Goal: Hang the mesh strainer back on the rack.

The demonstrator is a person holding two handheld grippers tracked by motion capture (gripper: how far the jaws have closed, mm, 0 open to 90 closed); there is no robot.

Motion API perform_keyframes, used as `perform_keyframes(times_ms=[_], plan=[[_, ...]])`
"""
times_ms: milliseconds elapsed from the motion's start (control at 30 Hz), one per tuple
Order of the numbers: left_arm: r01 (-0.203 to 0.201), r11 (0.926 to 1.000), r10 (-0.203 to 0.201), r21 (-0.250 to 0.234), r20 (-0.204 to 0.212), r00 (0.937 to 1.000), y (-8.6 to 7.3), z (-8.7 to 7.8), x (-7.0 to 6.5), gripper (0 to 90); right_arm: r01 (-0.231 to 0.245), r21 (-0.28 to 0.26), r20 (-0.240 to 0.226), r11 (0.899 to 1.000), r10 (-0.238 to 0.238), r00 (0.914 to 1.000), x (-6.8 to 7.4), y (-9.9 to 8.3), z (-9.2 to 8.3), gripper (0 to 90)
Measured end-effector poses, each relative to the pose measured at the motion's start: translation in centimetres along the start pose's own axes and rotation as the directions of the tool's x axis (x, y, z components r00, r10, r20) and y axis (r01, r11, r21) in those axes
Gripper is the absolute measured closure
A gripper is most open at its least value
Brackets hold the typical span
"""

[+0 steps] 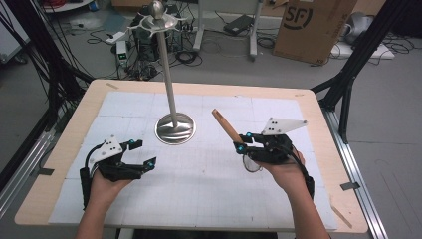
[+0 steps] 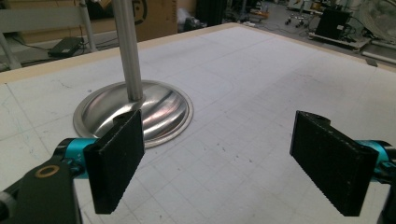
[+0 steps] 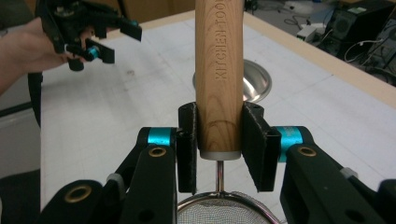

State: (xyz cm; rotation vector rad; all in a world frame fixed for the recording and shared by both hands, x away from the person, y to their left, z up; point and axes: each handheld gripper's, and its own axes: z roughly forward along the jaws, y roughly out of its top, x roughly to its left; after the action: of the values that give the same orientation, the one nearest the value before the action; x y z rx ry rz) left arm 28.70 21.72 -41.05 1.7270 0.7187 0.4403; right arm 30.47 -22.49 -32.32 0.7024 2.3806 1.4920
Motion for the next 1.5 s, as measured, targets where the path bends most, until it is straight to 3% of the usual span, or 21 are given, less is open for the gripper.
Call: perform_keyframes(times_ms=[167, 433, 800, 1267, 1500], plan=[[-0.002, 1.0, 0.002, 0.0, 0.002, 1.0, 0.0, 0.0, 0.0, 18.4, -0.01, -0.04, -0.003, 0.999, 0.01, 0.9999, -0.1, 0.4, -0.3, 68.4], [0.001, 1.0, -0.001, 0.0, 0.006, 1.0, 0.0, 0.1, 0.0, 18.4, -0.001, -0.055, 0.0, 0.998, 0.001, 1.0, -0.5, 1.0, -0.5, 68.4], [0.001, 1.0, -0.001, -0.003, 0.007, 1.0, 0.0, 0.1, 0.0, 18.4, -0.014, -0.113, -0.026, 0.993, 0.011, 0.9996, -1.4, 1.8, -0.2, 68.4], [-0.005, 1.0, 0.005, 0.0, 0.011, 0.9999, 0.1, 0.1, 0.0, 18.5, 0.022, -0.177, -0.06, 0.984, -0.033, 0.9977, -2.8, 6.7, 0.1, 68.4], [0.001, 1.0, -0.001, -0.006, 0.01, 1.0, 0.1, 0.0, 0.0, 18.5, 0.044, -0.177, -0.067, 0.983, -0.057, 0.9961, -3.0, 8.6, 0.6, 68.4]])
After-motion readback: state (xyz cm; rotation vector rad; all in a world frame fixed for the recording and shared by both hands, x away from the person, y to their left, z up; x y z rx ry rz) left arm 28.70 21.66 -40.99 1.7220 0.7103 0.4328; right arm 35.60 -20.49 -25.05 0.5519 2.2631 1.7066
